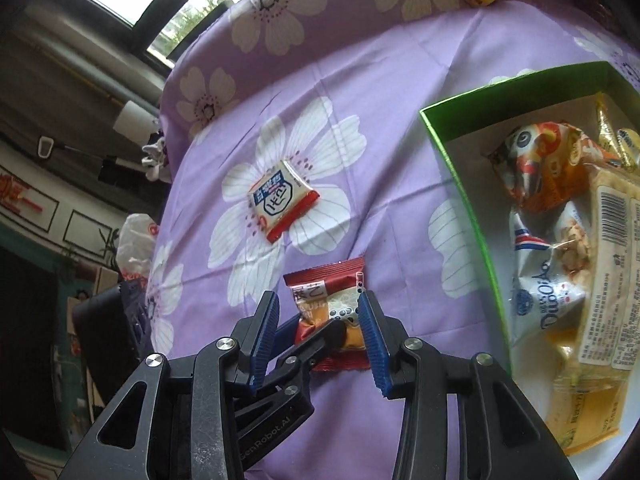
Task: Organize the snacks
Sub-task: 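Carry the red packet with the right tool over the green box, then lower the red packet into the green box and open the right tool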
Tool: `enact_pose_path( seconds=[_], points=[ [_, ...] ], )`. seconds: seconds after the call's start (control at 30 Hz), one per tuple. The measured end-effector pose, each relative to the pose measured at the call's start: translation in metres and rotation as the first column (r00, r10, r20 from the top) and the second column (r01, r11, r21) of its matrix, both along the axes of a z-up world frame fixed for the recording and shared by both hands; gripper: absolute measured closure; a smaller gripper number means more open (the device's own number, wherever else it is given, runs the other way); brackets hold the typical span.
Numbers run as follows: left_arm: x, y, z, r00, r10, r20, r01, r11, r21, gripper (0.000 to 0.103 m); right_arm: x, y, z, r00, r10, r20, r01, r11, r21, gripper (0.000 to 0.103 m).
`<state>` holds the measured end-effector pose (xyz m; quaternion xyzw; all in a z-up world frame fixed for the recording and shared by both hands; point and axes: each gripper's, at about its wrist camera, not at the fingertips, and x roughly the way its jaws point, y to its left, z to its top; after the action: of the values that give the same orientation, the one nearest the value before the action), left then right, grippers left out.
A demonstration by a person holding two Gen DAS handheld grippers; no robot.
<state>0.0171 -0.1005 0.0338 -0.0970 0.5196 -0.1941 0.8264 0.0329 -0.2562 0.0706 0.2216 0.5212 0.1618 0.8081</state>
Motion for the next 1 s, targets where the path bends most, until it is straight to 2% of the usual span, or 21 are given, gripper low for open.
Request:
enact_pose_path(
  seconds=[0.27, 0.47, 0.6, 0.73, 0.87, 1.0],
  points=[
    [0.002, 0.004, -0.003, 1.000, 0.003, -0.022, -0.003, 1.000, -0.014, 0.071, 0.022, 0.017, -0.046, 0.988, -0.017, -0.153, 0.009, 0.999, -0.050, 0.059],
    [-0.002, 0.006, 0.002, 1.000, -0.006, 0.005, 0.006, 0.999, -0.046, 0.072, 0.024, 0.017, -0.049, 0.990, -0.004, -0.140, 0.000, 1.000, -0.031, 0.059],
    [-0.006, 0.003, 0.021, 0.998, -0.006, 0.067, 0.010, 0.998, -0.068, 0.073, 0.018, 0.017, -0.032, 0.998, 0.001, -0.065, -0.004, 0.999, -0.034, 0.059],
    [-0.014, -0.011, 0.051, 0.984, -0.044, 0.175, 0.059, 0.995, -0.077, 0.073, 0.005, 0.005, 0.002, 0.998, -0.034, 0.045, 0.036, 0.999, -0.035, 0.059],
    [-0.021, -0.038, 0.076, 0.961, -0.107, 0.253, 0.132, 0.988, -0.081, 0.073, -0.011, -0.022, 0.033, 0.985, -0.105, 0.135, 0.110, 0.994, -0.027, 0.059],
    [-0.024, -0.068, 0.088, 0.946, -0.167, 0.278, 0.200, 0.975, -0.096, 0.073, -0.025, -0.051, 0.051, 0.963, -0.191, 0.192, 0.200, 0.979, -0.028, 0.059]
  ],
)
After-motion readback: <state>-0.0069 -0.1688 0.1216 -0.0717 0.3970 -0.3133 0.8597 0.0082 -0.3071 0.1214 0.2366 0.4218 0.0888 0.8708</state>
